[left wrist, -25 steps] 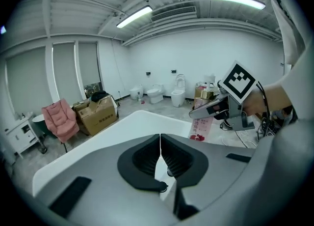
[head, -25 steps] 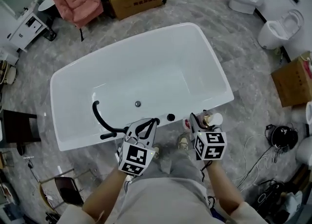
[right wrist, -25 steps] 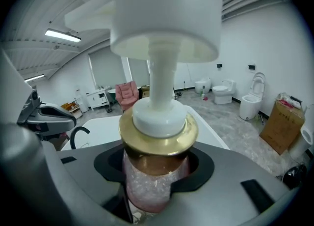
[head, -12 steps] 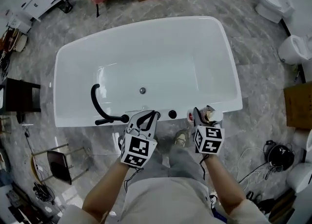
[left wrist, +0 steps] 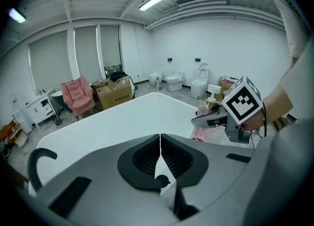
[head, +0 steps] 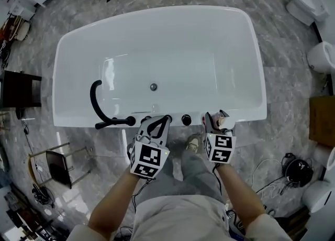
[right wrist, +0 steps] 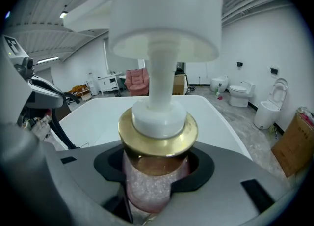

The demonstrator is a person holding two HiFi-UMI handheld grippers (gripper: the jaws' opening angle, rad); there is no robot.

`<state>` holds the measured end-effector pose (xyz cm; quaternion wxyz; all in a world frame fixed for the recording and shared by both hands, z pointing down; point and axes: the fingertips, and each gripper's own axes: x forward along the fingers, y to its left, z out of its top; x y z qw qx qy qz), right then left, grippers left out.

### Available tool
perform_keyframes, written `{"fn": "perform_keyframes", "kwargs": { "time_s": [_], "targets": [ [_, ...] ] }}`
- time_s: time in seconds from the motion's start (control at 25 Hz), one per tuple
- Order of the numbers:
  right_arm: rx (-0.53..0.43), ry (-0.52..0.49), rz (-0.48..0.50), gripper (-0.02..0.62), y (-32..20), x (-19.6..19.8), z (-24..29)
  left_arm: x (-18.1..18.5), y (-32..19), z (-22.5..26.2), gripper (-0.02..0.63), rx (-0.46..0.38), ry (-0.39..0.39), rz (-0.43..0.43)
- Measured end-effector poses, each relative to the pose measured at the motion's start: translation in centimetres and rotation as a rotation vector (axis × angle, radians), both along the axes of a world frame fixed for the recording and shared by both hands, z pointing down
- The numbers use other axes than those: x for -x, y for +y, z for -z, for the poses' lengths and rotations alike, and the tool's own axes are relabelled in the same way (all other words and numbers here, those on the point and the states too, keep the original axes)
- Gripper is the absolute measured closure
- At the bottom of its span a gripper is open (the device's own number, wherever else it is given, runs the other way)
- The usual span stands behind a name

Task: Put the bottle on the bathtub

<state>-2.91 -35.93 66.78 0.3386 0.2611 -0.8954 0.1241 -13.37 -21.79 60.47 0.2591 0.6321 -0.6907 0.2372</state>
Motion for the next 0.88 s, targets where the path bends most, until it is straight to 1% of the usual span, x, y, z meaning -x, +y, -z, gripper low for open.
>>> {"fn": "perform_keyframes", "kwargs": {
  "time_s": [0.24, 0.4, 0.68, 0.76, 0.88],
  "targets": [
    [-0.01, -0.015, -0.009, 0.362, 0.1, 0.2, -2.5, 0.6, 0.6, -2.9, 0.583, 0.039, 0.017, 0.016],
    [-0.031, -0.01, 0.007, 0.362, 0.1, 0.3, -4.3, 0.8, 0.2, -4.4, 0.583, 0.052, 0.016, 0.017],
    [-0.033, -0.036, -0.079, 0.362, -0.1, -1.0, -6.5, 0.3, 0.6, -5.6, 0.583, 0.057, 0.032, 0.008],
    [-0.052, -0.051, -0.075, 0.362, 0.1, -1.1, -6.4, 0.1, 0.8, -5.7, 0.583, 0.06, 0.034, -0.001],
    [-0.084, -0.044, -0.051, 0.36, 0.5, -1.0, -6.4, -0.3, 1.0, -5.8, 0.583, 0.061, 0.042, -0.009]
  ]
}}
